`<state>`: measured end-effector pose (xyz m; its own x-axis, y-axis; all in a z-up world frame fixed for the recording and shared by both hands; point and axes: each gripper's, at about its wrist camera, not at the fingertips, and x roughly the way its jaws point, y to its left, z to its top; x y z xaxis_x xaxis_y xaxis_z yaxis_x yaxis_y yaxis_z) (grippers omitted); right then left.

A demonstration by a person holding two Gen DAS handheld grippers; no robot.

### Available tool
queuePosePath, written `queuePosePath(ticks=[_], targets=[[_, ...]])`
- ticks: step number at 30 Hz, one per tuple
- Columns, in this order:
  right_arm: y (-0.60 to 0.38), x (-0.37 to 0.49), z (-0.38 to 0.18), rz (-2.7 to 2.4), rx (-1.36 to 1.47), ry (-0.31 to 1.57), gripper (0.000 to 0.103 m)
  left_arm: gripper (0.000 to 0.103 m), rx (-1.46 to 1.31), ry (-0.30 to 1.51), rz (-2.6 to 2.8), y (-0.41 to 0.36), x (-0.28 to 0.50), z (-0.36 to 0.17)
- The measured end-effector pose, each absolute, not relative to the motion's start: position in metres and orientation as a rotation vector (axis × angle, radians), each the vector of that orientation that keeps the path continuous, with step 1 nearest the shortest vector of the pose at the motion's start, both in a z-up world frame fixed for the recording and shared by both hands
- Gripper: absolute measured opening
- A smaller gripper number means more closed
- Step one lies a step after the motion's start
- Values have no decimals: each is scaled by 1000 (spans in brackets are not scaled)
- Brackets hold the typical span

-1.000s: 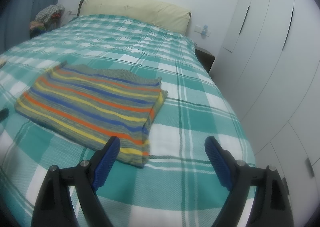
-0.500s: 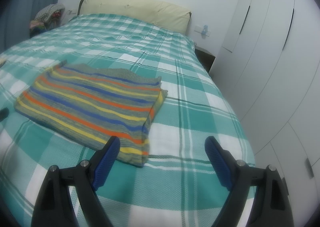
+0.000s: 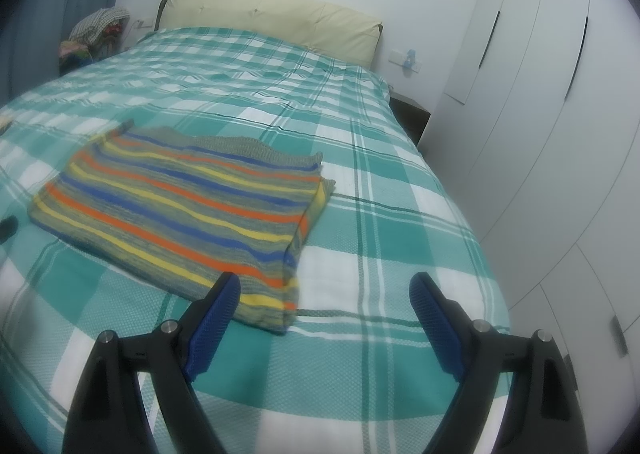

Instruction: Fold small clothes

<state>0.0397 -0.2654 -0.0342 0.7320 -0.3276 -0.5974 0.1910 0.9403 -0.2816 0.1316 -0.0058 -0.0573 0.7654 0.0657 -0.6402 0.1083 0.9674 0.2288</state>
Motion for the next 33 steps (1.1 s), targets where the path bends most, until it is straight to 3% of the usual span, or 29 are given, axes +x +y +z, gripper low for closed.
queuePosePath(ticks=[33], targets=[[-265, 39, -36, -288, -207, 698, 86, 97, 263, 707, -19, -3, 129, -61]])
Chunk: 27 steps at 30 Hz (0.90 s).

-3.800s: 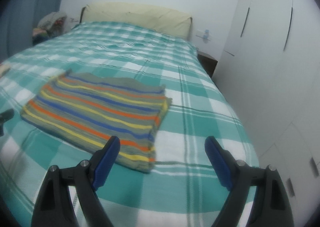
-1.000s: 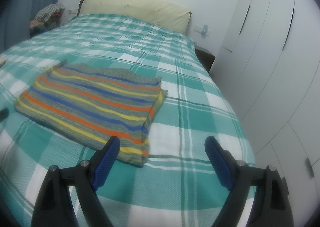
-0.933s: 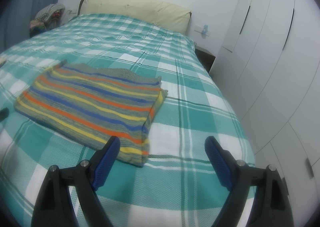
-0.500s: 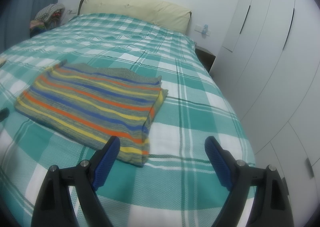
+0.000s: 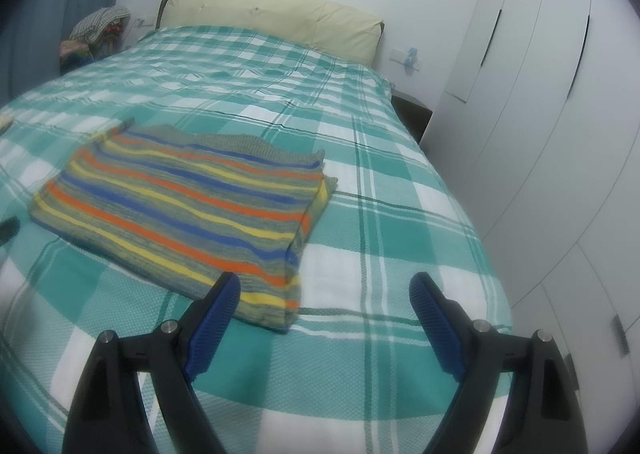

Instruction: Fold small clothes

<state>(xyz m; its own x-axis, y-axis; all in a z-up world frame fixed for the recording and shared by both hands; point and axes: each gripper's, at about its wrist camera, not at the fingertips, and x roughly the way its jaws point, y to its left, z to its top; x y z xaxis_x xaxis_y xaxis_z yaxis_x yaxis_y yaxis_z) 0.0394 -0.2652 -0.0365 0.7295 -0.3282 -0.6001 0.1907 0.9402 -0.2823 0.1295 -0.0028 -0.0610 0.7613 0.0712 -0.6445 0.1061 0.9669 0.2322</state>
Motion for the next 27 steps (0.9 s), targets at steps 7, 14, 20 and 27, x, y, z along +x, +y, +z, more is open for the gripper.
queuePosePath(ticks=[7, 14, 20, 27], targets=[[-265, 39, -38, -289, -208, 700, 86, 97, 264, 707, -19, -3, 130, -61], [-266, 40, -40, -259, -180, 694, 86, 97, 267, 708, -21, -1, 130, -62], [-328, 73, -22, -143, 149, 698, 86, 97, 245, 708, -33, 6, 131, -59], [-420, 152, -88, 55, 756, 894, 83, 97, 257, 793, -357, -26, 122, -64]])
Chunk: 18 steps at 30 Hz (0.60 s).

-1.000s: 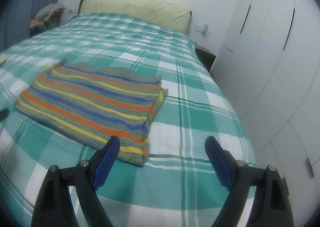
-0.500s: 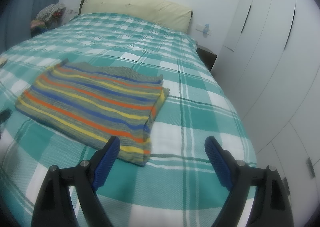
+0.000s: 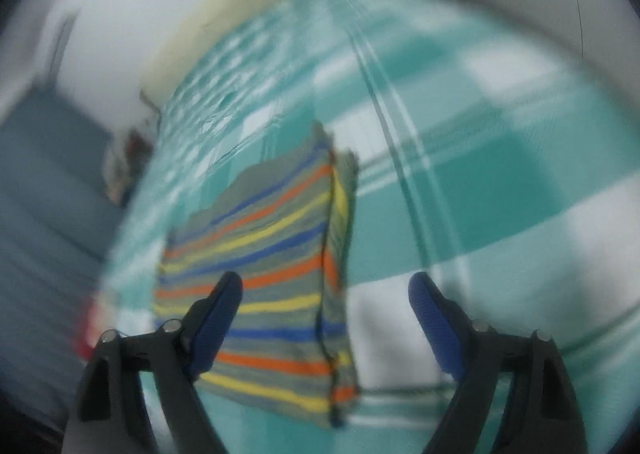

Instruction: Fold small clothes

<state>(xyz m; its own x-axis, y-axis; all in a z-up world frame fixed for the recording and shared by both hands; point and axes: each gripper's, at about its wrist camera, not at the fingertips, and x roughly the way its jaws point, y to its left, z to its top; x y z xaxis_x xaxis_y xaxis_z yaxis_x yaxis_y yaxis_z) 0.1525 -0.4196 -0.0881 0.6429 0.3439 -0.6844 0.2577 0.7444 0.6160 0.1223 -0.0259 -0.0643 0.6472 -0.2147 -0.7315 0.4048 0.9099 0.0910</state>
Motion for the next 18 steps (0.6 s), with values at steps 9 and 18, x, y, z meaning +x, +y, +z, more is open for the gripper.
queuePosePath(ticks=[9, 18], targets=[[-428, 228, -120, 234, 753, 1064, 74, 97, 641, 641, -806, -200, 102, -88], [-419, 290, -131, 314, 663, 1138, 23, 12, 419, 752, -818, -229, 151, -107]])
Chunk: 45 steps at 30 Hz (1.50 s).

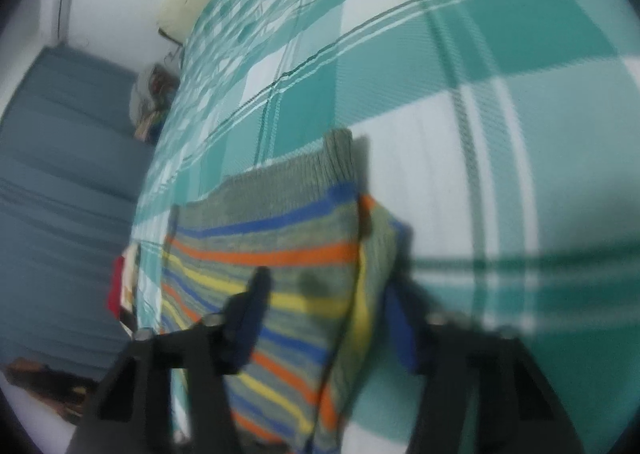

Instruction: Fold small clothes

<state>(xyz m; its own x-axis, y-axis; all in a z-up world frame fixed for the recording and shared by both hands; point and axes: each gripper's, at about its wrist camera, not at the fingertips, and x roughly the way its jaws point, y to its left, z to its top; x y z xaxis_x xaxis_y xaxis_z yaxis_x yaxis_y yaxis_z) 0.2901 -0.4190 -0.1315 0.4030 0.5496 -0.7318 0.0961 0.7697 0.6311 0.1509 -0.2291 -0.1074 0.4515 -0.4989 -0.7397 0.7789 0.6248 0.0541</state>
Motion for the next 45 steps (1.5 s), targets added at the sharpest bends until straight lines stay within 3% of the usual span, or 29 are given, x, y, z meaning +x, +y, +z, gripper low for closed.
queuePosePath(ticks=[1, 11, 15, 20, 23, 24, 25, 26, 29, 34, 36, 37, 38, 41, 43, 45], targets=[[-416, 295, -133, 294, 620, 1153, 8, 11, 367, 745, -830, -218, 151, -101], [-314, 310, -45, 432, 449, 1005, 8, 10, -66, 716, -608, -9, 149, -21], [-228, 336, -27, 551, 413, 979, 8, 10, -179, 795, -449, 75, 157, -27], [-119, 363, -45, 630, 381, 1024, 8, 11, -215, 866, -282, 131, 150, -59], [-72, 371, -69, 637, 339, 1057, 18, 26, -204, 923, -188, 141, 149, -83], [-62, 372, -80, 643, 358, 1073, 35, 33, -200, 920, -173, 139, 150, -84], [-58, 371, -87, 651, 380, 1088, 50, 47, -211, 918, -177, 142, 149, -83], [-57, 369, -90, 656, 394, 1086, 53, 61, -234, 915, -185, 146, 145, -81], [-76, 354, -80, 639, 383, 1025, 52, 86, -296, 858, -229, 151, 143, -65], [-128, 306, -52, 552, 215, 952, 53, 87, -217, 863, -210, 121, 175, -59], [-133, 278, -55, 608, 160, 967, 52, 78, -162, 912, -149, 112, 199, -77], [-133, 265, -63, 648, 152, 988, 52, 69, -115, 954, -93, 113, 210, -90], [-130, 254, -74, 674, 151, 1016, 52, 68, -91, 1002, -76, 115, 216, -102], [-119, 217, -119, 693, 49, 1150, 49, 69, -85, 1048, -77, 128, 221, -98], [-117, 201, -110, 699, -27, 1100, 48, 69, -98, 1020, -97, 132, 227, -77], [-126, 209, -90, 689, -5, 1055, 48, 80, -118, 957, -135, 133, 240, -55]])
